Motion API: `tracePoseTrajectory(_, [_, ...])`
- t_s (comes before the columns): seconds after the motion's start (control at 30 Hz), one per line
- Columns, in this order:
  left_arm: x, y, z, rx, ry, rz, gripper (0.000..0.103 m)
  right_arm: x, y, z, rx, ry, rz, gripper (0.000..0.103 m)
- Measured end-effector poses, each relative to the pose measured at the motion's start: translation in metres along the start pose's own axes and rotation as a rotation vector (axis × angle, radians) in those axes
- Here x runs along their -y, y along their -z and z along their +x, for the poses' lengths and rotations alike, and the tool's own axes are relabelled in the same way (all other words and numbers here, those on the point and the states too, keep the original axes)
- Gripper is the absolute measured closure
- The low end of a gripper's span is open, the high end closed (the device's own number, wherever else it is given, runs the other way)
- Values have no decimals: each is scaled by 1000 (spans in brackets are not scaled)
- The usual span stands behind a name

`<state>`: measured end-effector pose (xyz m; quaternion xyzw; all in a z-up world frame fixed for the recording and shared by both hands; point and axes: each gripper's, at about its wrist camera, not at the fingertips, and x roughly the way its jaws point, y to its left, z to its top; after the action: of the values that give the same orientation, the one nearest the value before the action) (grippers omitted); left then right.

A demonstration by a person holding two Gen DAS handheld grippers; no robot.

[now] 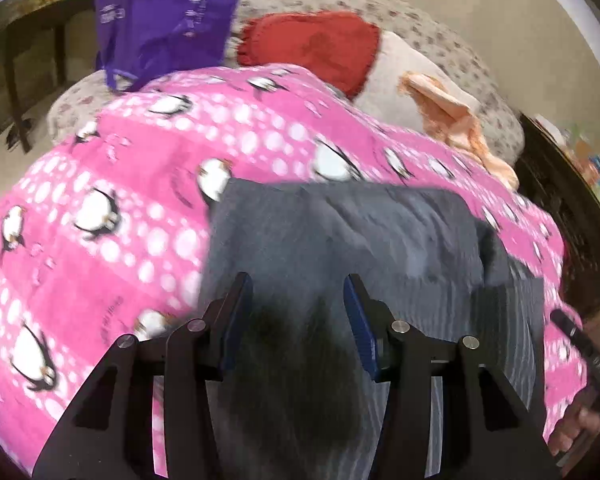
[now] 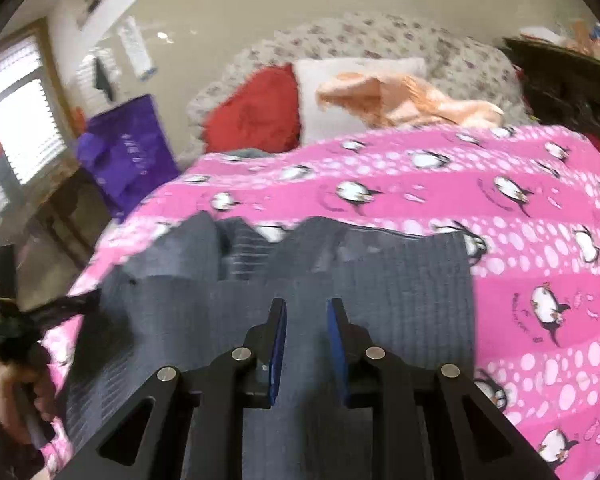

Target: Fold large clothes

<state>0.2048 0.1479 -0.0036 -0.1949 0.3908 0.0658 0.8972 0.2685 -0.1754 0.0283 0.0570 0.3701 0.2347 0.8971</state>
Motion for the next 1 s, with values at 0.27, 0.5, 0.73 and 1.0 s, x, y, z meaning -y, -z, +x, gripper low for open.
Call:
tracePoseTrajectory(0.27, [-11,48,27,0,-156,162,54,-67,25,20,-176,-199,-249,83])
tracePoseTrajectory(0.5, [-25,51,22,47,-178,87,54,12,25,85,-203,22,75,83])
tracePoseTrajectory(0.73, [-27,54,22,53,-153,77,54,3,38,26,-82,37,21,69])
tracePoseTrajectory(1.0, [-31,55,19,56,-112,57,54,24,59,20,-158,259,17,56])
